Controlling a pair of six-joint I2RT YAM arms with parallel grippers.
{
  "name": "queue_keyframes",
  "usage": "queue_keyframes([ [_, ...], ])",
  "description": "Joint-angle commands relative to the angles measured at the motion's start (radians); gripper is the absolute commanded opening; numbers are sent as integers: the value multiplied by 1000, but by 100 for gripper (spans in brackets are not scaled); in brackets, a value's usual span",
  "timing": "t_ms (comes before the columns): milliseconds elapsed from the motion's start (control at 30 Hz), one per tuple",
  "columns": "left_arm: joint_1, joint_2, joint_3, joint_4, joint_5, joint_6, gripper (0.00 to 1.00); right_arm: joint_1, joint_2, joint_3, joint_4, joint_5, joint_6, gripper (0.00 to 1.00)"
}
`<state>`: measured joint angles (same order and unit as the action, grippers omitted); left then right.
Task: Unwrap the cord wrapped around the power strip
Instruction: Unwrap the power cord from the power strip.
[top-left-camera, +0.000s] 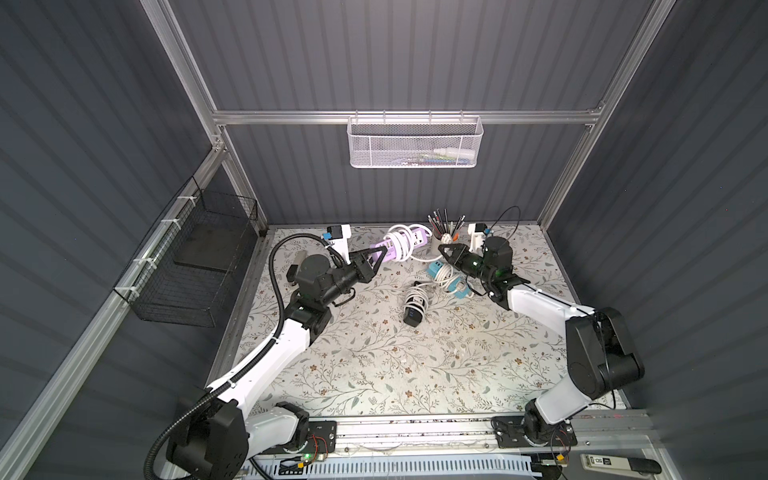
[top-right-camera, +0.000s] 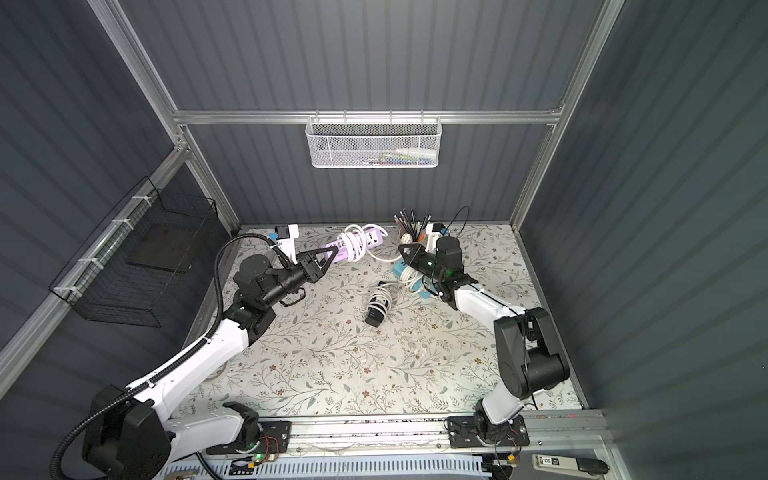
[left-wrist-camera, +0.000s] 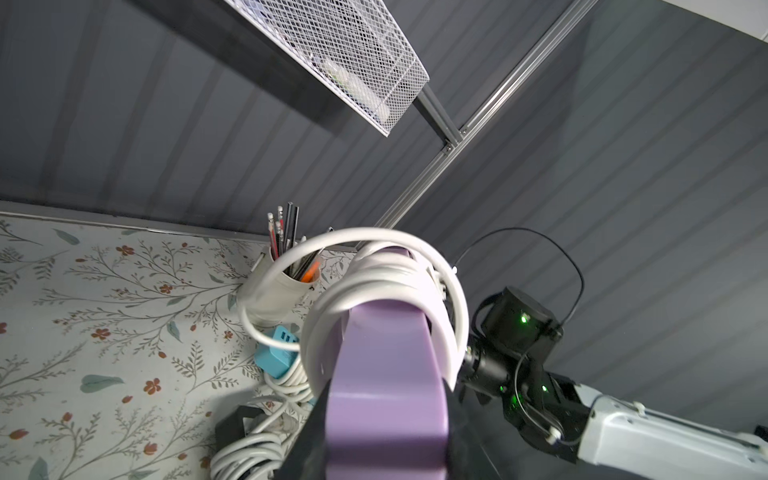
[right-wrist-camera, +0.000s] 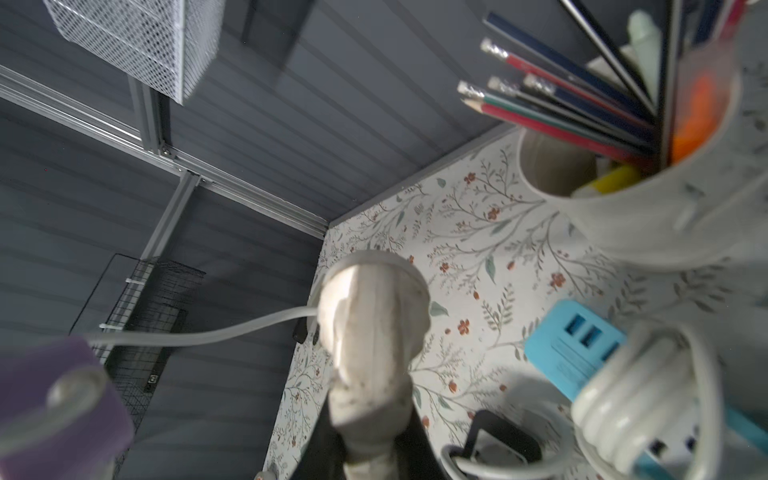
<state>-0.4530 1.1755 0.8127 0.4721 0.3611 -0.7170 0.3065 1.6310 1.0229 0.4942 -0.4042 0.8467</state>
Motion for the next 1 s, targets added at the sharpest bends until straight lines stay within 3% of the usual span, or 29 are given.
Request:
queue_keyframes([
  [0, -6, -42, -51, 37, 19, -33, 0, -2, -15, 112, 48, -24, -31, 0],
  [200, -7, -53, -140, 40, -24, -18, 0, -39, -106, 198, -39, -71, -50, 0],
  [367, -7, -7, -144, 65, -104, 21, 0, -69, -244, 172, -150, -106, -81, 0],
  [567, -6, 69, -79, 101, -163, 84, 0, -115, -457, 43, -289, -117, -108, 0],
  [800, 0, 92, 10, 83, -224, 164, 0, -220, -703, -149, -471, -21, -78, 0],
  [967, -3, 102, 54, 103, -199, 171, 0, -277, -846, -297, -582, 92, -16, 0],
])
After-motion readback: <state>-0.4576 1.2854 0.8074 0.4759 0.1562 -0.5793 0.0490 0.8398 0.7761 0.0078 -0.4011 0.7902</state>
